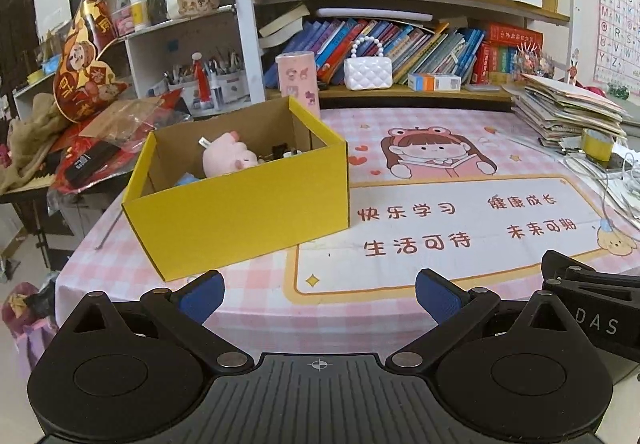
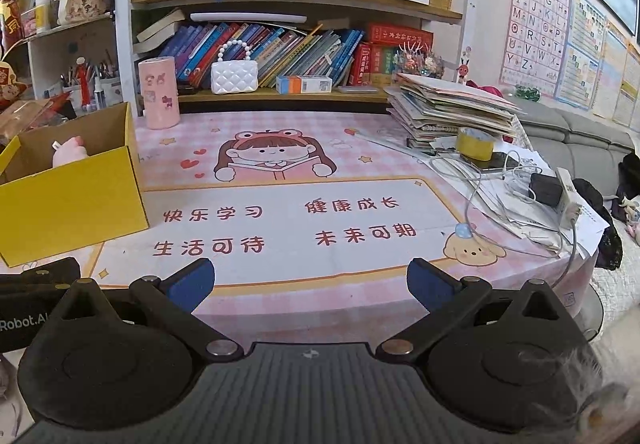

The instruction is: Organize objects

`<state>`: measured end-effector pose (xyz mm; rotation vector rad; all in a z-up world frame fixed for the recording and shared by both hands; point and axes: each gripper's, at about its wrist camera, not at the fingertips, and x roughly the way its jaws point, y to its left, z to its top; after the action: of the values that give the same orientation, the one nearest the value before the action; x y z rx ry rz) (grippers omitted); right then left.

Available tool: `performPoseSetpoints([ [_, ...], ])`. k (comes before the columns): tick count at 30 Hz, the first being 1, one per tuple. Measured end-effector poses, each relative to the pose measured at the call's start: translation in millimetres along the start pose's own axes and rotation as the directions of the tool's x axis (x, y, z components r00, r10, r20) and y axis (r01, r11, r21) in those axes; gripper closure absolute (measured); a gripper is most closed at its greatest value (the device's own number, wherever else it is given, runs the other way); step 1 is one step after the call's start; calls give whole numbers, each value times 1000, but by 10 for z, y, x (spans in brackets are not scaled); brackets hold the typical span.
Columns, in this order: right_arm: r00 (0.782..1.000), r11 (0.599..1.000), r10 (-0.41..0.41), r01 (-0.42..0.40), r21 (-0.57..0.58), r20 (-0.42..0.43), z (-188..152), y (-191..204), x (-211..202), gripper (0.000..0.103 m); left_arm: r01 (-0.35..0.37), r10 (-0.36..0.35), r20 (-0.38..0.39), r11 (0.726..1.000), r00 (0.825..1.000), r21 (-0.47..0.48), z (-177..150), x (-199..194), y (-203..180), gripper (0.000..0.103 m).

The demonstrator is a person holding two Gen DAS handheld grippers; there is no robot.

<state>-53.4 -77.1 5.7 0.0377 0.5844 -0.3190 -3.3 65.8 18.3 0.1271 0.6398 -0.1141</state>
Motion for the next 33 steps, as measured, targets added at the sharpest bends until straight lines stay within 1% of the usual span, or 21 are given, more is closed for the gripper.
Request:
performPoseSetpoints([
  [20, 1000, 1000, -8, 8, 1, 9, 10, -27, -71, 0, -2, 2, 7, 1000, 1000, -1, -4, -64, -40, 0],
  [33, 1000, 1000, -4, 4, -9, 6, 46, -36, -58, 0, -6, 6, 5, 1000, 1000, -23, 15, -67, -28, 0],
])
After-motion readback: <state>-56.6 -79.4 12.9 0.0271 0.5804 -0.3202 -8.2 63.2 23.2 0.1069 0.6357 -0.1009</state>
